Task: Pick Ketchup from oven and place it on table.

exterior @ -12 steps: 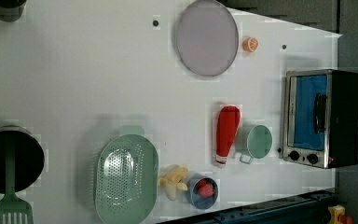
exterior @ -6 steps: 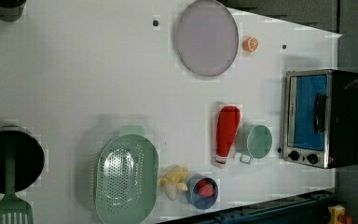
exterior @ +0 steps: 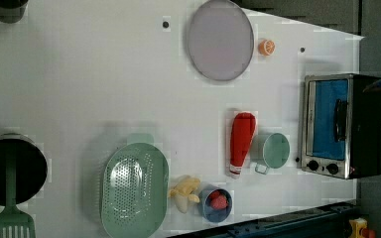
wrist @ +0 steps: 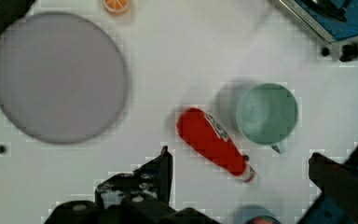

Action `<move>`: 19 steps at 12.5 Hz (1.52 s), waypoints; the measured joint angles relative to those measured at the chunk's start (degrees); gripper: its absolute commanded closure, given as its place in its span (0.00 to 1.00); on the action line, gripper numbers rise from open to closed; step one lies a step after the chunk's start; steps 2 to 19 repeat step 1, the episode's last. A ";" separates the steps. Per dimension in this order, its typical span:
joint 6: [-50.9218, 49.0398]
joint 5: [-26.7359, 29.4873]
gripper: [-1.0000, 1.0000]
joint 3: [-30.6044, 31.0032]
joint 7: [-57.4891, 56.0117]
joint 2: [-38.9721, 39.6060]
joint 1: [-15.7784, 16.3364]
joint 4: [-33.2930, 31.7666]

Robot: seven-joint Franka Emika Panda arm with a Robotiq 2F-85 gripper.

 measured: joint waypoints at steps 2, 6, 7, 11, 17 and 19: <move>-0.02 0.35 0.00 -0.23 0.00 0.03 -0.06 0.17; -0.02 0.35 0.00 -0.23 0.00 0.03 -0.06 0.17; -0.02 0.35 0.00 -0.23 0.00 0.03 -0.06 0.17; -0.02 0.35 0.00 -0.23 0.00 0.03 -0.06 0.17; -0.02 0.35 0.00 -0.23 0.00 0.03 -0.06 0.17; -0.02 0.35 0.00 -0.23 0.00 0.03 -0.06 0.17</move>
